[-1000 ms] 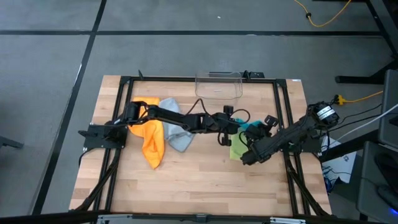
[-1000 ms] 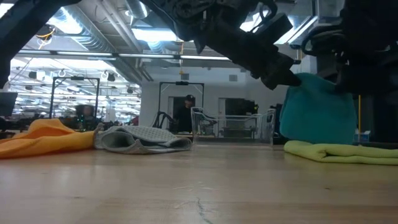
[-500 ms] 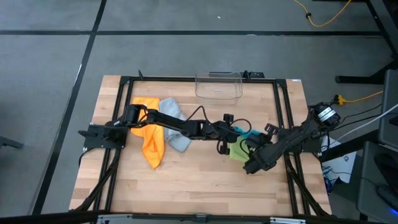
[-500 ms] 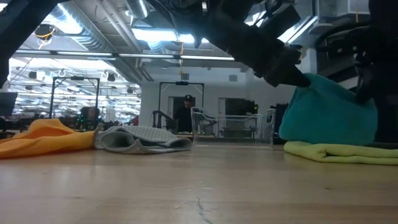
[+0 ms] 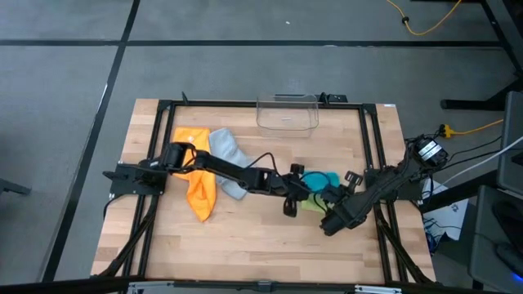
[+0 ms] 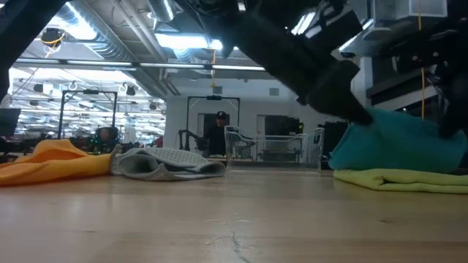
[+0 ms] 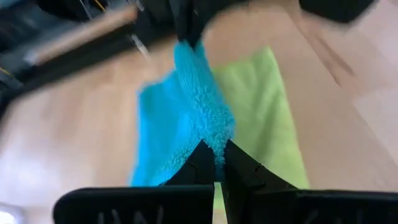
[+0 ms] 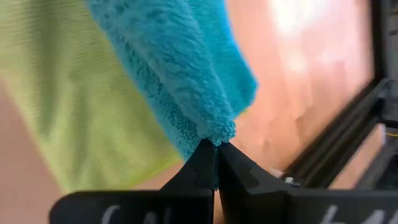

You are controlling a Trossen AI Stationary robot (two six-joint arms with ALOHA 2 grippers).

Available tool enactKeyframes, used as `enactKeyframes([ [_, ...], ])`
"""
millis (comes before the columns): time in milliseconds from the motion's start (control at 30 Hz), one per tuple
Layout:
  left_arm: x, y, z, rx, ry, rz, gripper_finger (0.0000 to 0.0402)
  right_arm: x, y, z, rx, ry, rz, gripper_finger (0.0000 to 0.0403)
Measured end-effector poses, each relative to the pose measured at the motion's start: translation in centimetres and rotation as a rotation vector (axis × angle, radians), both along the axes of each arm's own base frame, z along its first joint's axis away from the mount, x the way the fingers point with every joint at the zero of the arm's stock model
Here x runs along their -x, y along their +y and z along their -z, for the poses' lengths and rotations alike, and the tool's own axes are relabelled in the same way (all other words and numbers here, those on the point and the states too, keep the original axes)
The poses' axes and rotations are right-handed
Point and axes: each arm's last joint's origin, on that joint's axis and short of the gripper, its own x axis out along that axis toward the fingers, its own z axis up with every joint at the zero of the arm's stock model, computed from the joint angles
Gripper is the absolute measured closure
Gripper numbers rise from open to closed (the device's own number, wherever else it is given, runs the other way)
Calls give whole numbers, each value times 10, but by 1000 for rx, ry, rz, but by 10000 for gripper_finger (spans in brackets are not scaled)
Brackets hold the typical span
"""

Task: Fold microfiber towels
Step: Stack the blue microfiber towel on top of the green microfiber towel

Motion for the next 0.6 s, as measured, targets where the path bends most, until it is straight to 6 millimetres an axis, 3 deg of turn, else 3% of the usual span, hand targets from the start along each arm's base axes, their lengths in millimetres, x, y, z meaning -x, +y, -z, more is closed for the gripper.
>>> enactKeyframes([
  [300,1,-8,25,110,86,16,401,0,12,3,-139,6,10,398],
  [600,2,-18,29,155,101,57,395,-6,20,6,-249,-43,14,382],
])
